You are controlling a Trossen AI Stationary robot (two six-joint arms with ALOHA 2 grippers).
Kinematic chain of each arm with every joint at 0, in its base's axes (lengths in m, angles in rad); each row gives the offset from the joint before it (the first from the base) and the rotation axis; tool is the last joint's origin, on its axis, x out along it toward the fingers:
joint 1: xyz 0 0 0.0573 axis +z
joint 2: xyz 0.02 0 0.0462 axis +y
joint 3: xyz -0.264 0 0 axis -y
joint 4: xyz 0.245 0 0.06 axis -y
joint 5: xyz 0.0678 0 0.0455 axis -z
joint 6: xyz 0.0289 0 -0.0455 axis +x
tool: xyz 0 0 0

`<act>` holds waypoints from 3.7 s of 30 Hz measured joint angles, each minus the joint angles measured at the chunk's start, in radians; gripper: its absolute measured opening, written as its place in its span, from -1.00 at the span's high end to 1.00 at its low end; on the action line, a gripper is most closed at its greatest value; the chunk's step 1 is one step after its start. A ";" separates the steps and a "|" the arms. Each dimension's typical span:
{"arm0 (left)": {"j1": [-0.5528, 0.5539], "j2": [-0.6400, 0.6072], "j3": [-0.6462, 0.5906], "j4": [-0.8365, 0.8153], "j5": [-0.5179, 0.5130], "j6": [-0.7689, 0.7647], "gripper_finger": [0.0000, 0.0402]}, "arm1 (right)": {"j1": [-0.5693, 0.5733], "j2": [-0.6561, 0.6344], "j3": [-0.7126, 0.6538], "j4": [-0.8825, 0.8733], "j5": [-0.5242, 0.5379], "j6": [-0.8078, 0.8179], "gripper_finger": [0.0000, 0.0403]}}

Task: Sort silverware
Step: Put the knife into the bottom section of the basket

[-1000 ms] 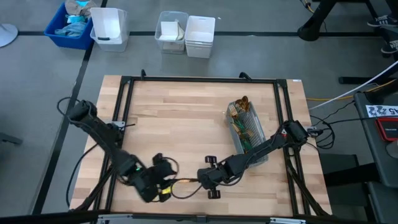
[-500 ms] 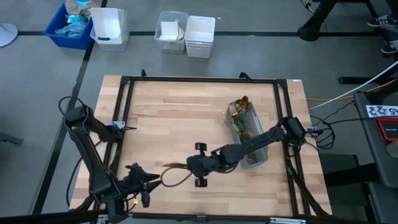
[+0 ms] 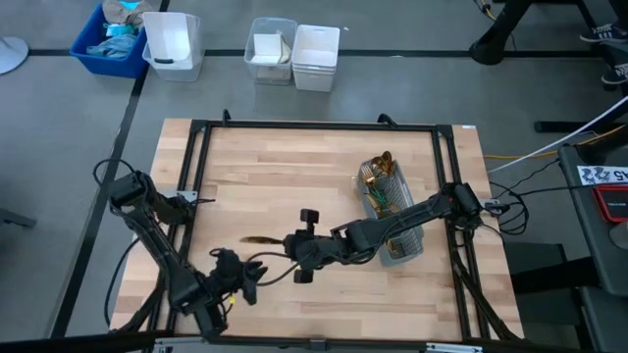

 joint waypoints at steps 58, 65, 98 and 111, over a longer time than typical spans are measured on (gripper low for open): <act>0.226 0.000 0.000 -0.004 -0.385 0.120 0.68 | 0.001 0.000 0.010 -0.004 0.192 0.008 0.82; 0.225 -0.001 0.002 0.004 -0.391 0.163 0.97 | 0.000 0.000 0.010 -0.004 0.175 0.008 0.82; 0.510 0.000 0.000 0.862 -0.036 1.179 0.99 | 0.255 -0.328 0.202 -0.966 0.404 0.339 0.82; 0.731 0.012 0.001 1.460 0.508 1.713 0.99 | 0.571 -0.618 -0.047 -1.070 0.569 0.689 0.82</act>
